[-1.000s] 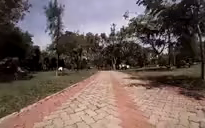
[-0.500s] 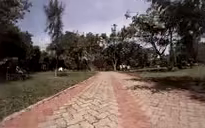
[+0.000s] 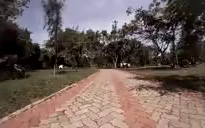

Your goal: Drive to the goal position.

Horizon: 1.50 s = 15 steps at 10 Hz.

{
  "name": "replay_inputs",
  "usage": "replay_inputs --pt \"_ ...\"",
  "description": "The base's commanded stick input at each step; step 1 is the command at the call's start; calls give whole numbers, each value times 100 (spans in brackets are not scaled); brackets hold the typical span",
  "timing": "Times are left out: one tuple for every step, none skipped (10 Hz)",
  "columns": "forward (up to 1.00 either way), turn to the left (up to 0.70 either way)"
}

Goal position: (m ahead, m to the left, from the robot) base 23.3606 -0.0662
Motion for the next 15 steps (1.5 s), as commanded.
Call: replay_inputs --pt "70 0" --pt "70 -16" --pt "70 -35" --pt "70 -35" --pt "70 -35" --pt "70 -31" --pt "70 -24" --pt "70 -3" --pt "70 0" --pt "70 0" --pt "70 0" --pt "70 0" --pt "70 0" --pt "70 0" --pt "70 0"
